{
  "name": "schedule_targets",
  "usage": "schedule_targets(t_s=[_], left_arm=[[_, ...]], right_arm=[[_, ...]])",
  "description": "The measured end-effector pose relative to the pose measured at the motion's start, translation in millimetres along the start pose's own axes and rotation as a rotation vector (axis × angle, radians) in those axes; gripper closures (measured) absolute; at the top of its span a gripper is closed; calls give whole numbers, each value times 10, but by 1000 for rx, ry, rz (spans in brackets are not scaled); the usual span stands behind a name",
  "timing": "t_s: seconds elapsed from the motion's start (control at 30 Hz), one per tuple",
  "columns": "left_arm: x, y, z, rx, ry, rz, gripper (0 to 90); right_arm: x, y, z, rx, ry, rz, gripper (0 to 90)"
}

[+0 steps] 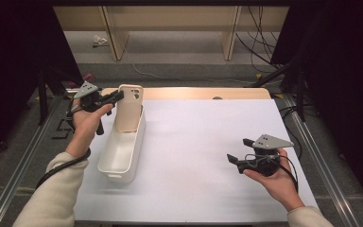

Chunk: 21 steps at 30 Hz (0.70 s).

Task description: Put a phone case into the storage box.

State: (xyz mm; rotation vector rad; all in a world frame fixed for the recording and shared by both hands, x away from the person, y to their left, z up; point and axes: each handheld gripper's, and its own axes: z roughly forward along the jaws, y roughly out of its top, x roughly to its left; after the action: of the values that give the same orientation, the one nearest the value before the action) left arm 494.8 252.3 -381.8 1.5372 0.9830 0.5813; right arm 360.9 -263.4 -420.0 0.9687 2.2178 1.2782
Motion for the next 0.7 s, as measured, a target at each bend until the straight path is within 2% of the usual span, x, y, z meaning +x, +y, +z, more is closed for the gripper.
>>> schedule_targets(t_s=[0.7], left_arm=[[27,-56,60,19,6,0,813]], right_arm=[[3,-2,2,2,2,-1,162]])
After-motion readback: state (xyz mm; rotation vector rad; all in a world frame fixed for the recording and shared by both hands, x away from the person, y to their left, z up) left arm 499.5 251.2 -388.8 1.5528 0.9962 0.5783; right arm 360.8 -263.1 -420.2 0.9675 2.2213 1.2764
